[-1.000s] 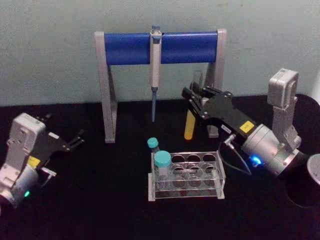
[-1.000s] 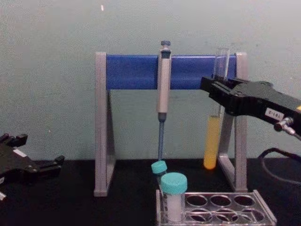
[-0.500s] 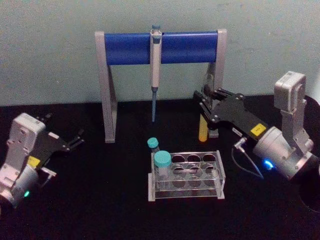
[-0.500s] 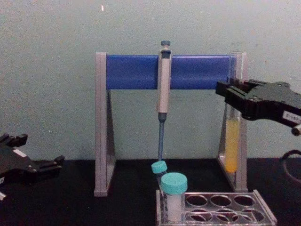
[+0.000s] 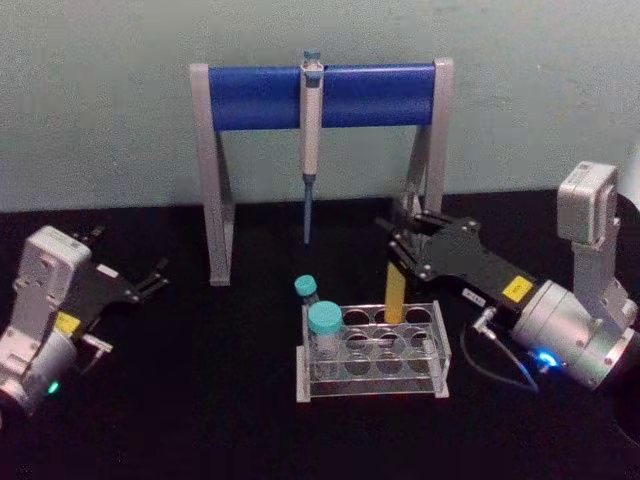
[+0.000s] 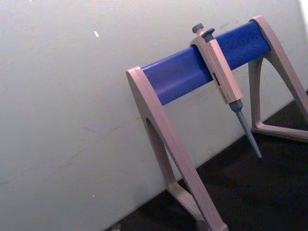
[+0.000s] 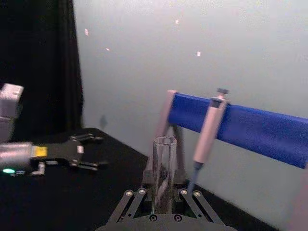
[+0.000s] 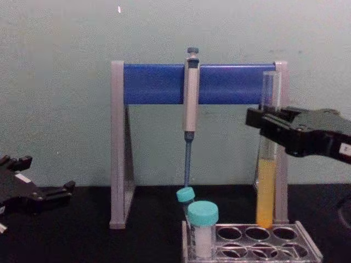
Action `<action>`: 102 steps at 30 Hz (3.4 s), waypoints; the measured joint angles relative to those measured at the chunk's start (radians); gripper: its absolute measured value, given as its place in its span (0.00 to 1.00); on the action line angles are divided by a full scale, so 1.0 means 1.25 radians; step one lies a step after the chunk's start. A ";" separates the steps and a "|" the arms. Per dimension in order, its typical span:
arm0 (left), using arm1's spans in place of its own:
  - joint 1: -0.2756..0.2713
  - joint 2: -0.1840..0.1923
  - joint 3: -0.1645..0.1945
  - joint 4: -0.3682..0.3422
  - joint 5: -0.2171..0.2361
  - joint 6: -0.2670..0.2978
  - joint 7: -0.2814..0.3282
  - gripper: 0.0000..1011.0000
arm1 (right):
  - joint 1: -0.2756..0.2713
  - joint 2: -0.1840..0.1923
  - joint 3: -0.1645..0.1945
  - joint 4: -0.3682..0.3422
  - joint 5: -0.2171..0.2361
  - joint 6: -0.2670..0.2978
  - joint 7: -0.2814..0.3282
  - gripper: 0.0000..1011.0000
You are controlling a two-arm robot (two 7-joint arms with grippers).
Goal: Pick up the test tube from the test tube rack, shake it, then place it back into the test tube rack.
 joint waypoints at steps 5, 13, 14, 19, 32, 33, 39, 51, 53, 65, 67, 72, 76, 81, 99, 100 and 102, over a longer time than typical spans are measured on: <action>0.000 0.000 0.000 0.000 0.000 0.000 0.000 0.99 | 0.019 -0.015 -0.018 0.021 0.040 -0.003 0.026 0.23; 0.000 0.000 0.000 0.000 0.000 0.000 0.000 0.99 | 0.059 -0.056 -0.034 0.084 0.054 -0.067 0.020 0.23; 0.000 0.000 0.000 0.000 0.000 0.000 0.000 0.99 | 0.062 -0.059 -0.034 0.088 0.049 -0.073 0.015 0.23; 0.000 0.000 0.000 0.000 0.000 0.000 0.000 0.99 | 0.071 -0.073 -0.028 0.110 0.022 -0.097 -0.019 0.23; 0.000 0.000 0.000 0.000 0.000 0.000 0.000 0.99 | 0.060 -0.082 -0.004 0.106 -0.025 -0.103 -0.056 0.23; 0.000 0.000 0.000 0.000 0.000 0.000 0.000 0.99 | 0.059 -0.081 -0.002 0.105 -0.027 -0.102 -0.058 0.23; 0.000 0.000 0.000 0.000 0.000 0.000 0.000 0.99 | 0.045 -0.064 0.011 0.082 -0.049 -0.083 -0.069 0.23; 0.000 0.000 0.000 0.000 0.000 0.000 0.000 0.99 | -0.015 0.002 0.027 -0.007 -0.061 -0.025 -0.046 0.23; 0.000 0.000 0.000 0.000 0.000 0.000 0.000 0.99 | -0.023 0.009 0.026 -0.018 -0.044 -0.016 -0.029 0.23; 0.000 0.000 0.000 0.000 0.000 0.000 0.000 0.99 | 0.014 -0.013 -0.015 0.026 0.046 -0.023 0.042 0.23; 0.000 0.000 0.000 0.000 0.000 0.000 0.000 0.99 | 0.029 -0.026 -0.023 0.049 0.048 -0.042 0.041 0.23; 0.000 0.000 0.000 0.000 0.000 0.000 0.000 0.99 | 0.059 -0.058 -0.028 0.100 0.032 -0.093 0.014 0.23; 0.000 0.000 0.000 0.000 0.000 0.000 0.000 0.99 | 0.068 -0.075 -0.022 0.123 0.019 -0.116 -0.007 0.23; 0.000 0.000 0.000 0.000 0.000 0.000 0.000 0.99 | 0.068 -0.081 -0.013 0.128 0.007 -0.120 -0.024 0.23; 0.000 0.000 0.000 0.000 0.000 0.000 0.000 0.99 | 0.058 -0.085 0.000 0.119 -0.007 -0.110 -0.027 0.23; 0.000 0.000 0.000 0.000 0.000 0.000 0.000 0.99 | 0.058 -0.085 0.000 0.119 -0.007 -0.109 -0.027 0.23; 0.000 0.000 0.000 0.000 0.000 0.000 0.000 0.99 | 0.058 -0.085 0.000 0.119 -0.007 -0.107 -0.026 0.23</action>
